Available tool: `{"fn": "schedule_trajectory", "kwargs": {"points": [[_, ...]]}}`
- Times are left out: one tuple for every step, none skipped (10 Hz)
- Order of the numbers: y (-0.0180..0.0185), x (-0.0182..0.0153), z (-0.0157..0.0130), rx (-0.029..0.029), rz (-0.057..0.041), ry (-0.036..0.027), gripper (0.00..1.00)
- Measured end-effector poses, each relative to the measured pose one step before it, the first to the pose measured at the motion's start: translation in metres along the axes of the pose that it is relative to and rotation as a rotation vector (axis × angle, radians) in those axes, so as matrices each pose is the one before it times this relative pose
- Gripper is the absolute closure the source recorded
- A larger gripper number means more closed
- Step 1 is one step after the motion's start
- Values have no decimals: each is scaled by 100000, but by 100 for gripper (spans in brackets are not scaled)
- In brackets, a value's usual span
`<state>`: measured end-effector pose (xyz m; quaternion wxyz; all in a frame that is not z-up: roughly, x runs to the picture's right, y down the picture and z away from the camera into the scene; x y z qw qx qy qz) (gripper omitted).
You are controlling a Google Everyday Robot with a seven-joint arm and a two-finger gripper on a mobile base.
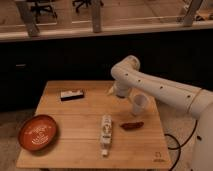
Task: Move the arm in a circular motion
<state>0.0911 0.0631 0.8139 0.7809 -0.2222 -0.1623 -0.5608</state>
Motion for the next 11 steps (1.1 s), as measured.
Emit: {"fn": "schedule_trajectory", "kwargs": {"points": [[126, -275, -204, -446, -561, -21, 20], [-37, -165, -115, -162, -531, -18, 20], [-117, -137, -102, -52, -596, 68, 20], [-65, -214, -70, -58, -599, -25, 20], [34, -243, -118, -183, -814, 81, 20], [51, -252, -95, -224, -544, -111, 20], [-9, -211, -114, -190, -599, 84, 20], [-79, -197, -96, -233, -612, 45, 20], [-83, -202, -40, -118, -546, -31, 20], [-54, -245, -57, -339, -652, -12, 20], [-112, -272, -70, -54, -524, -188, 20]]}}
